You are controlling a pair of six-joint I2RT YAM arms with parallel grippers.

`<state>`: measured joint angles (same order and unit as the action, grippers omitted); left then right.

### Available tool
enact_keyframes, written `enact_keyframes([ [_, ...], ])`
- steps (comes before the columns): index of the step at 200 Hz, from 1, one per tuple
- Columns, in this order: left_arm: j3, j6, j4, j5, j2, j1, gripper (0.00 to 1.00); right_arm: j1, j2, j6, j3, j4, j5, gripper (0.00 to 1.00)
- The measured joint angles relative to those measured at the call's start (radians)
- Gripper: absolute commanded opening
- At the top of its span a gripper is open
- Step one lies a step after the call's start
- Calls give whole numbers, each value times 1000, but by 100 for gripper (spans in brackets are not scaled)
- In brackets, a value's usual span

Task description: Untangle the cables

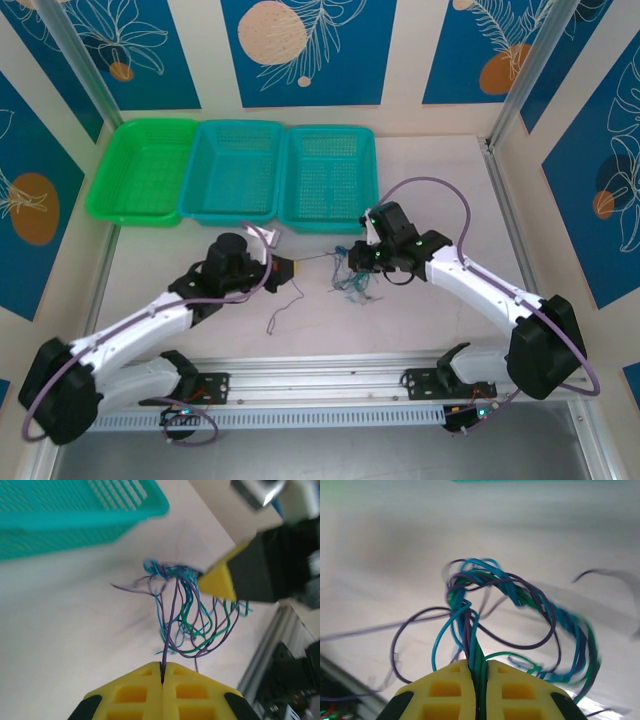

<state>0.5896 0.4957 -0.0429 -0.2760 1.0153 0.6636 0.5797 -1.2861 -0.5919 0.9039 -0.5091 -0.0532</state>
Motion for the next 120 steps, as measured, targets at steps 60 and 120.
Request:
enact_keyframes([
  [60, 42, -8, 327, 309, -150, -97, 0, -185, 123, -106, -171, -6, -164, 11],
  [120, 14, -33, 347, 259, -205, -166, 8, -391, 184, -92, -230, -43, -79, 0],
])
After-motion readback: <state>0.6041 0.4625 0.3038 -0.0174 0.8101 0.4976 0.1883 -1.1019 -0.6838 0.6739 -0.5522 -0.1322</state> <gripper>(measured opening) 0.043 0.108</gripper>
